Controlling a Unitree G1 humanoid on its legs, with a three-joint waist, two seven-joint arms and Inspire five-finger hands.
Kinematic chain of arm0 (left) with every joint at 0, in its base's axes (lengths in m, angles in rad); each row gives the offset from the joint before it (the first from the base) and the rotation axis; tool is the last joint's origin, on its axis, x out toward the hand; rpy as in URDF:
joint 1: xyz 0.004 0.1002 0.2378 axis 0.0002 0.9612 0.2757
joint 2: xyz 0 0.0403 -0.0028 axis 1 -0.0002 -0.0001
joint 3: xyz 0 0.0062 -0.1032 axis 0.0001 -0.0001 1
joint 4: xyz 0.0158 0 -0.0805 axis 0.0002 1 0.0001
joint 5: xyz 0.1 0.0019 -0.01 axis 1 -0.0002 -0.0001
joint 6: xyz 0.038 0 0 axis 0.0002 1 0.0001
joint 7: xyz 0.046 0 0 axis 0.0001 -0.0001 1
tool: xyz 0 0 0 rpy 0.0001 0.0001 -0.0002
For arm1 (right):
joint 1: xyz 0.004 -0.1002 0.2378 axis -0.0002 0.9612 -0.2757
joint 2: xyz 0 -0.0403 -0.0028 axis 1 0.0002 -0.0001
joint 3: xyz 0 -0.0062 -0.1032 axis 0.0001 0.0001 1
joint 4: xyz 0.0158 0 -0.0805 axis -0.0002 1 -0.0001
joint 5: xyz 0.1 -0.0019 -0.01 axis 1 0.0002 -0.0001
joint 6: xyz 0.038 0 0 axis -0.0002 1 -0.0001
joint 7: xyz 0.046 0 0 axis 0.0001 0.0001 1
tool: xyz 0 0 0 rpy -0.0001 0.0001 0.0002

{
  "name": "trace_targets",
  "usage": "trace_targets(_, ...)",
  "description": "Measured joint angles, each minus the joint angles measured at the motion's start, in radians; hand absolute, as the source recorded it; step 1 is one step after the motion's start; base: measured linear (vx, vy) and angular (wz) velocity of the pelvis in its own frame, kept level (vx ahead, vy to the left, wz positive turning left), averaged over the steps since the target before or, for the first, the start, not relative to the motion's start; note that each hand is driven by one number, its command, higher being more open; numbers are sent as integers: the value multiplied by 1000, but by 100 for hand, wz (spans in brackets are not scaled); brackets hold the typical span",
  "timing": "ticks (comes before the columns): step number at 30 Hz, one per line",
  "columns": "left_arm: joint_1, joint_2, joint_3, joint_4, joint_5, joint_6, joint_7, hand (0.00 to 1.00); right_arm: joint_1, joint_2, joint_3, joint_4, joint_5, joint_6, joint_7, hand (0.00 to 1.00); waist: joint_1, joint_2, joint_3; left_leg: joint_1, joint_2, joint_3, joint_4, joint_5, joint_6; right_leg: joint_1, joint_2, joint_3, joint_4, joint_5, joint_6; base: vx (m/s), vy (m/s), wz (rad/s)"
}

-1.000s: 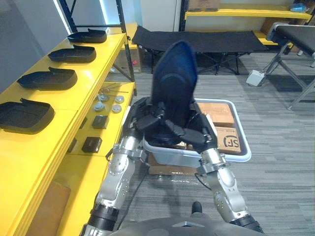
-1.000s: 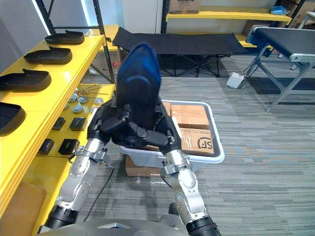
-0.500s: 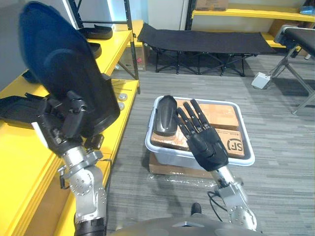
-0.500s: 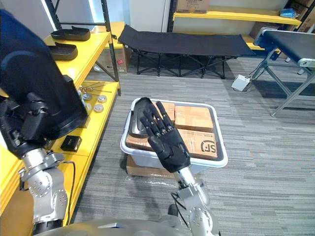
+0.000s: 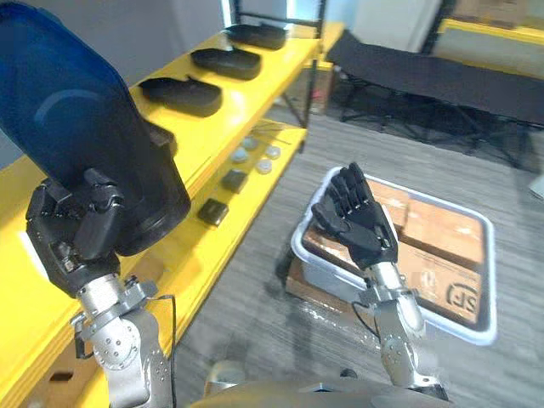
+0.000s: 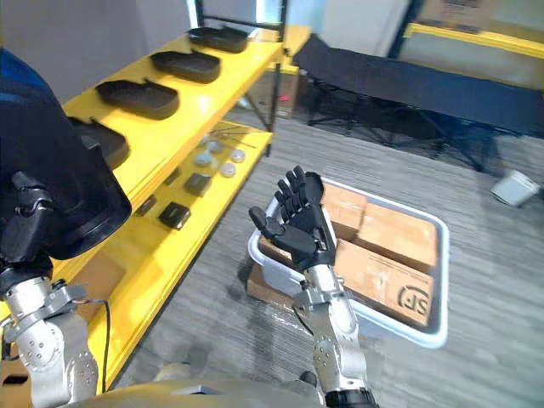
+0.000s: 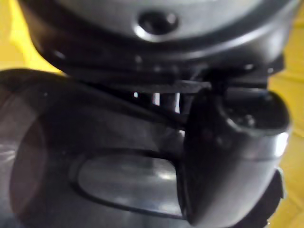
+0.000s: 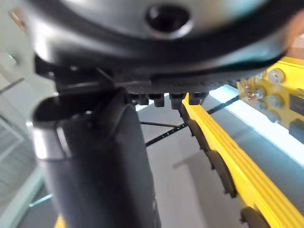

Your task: Walk over and take three plastic housings, then place them on the shelf

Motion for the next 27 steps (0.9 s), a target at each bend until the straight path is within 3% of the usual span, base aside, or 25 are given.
trace_targets(7, 118, -34, 52, 0, -28, 68, -77, 0, -12, -24, -3, 2, -39, -13, -81, 100, 27, -1, 2, 3, -5, -22, 1, -1, 5, 25, -8, -31, 26, -42, 5, 9, 34, 16)
trace_targets(12, 114, -32, 30, -10, -22, 88, -139, 0, -9, -23, -21, -16, -66, -25, -129, 100, 27, -1, 3, -27, -14, -35, 2, 27, 13, 37, -17, -84, 35, -54, 9, 3, 28, 33)
trace_targets(14, 119, -31, 30, -35, -18, 88, -145, 0, -3, -23, -32, -17, -83, -25, -155, 100, 27, 1, 5, -33, -16, -40, 3, 28, 14, 26, -30, -83, 91, -99, 22, 17, 28, 34)
trace_targets(16, 113, -22, 30, -58, -19, 86, -163, 0, 36, -19, -58, -54, -70, -24, -156, 100, -2, -2, 4, -76, -43, -73, 35, 25, 19, -17, -30, 37, 208, -218, 34, 17, 5, 101)
trace_targets(18, 100, -6, 25, -75, -20, 85, -218, 0, 126, -18, -125, -130, -74, -27, -153, 100, -62, -11, 4, -138, -135, -178, 115, 10, 38, -44, -3, 262, 340, -362, -18, 36, -20, 171)
trace_targets(20, 66, 11, 2, -73, -21, 85, -244, 0, 176, -17, -191, -137, -72, -28, -149, 100, -90, -3, 4, -148, -174, -262, 128, 19, 42, -70, 4, 394, 463, -361, -42, 98, 59, 157)
trace_targets(22, 27, 45, -31, -74, -28, 83, -254, 0, 209, -7, -223, -137, -51, -29, -116, 100, -83, -11, 6, -154, -191, -300, 132, 30, 44, -84, 11, 426, 520, -387, -70, 60, 25, 101)
trace_targets(23, 26, 56, -34, -75, -32, 81, -253, 0, 199, -7, -215, -137, -52, -40, -94, 100, -80, -26, 6, -175, -208, -293, 162, 32, 41, -58, 7, 423, 495, -408, -90, 5, -41, 49)
trace_targets(27, 44, 53, -101, -73, -33, 91, -244, 0, 125, -11, -183, -142, -87, -78, -40, 100, -75, -2, 57, -218, -187, -227, 209, 52, 33, 5, 30, 368, 407, -453, -53, -134, -29, 37)
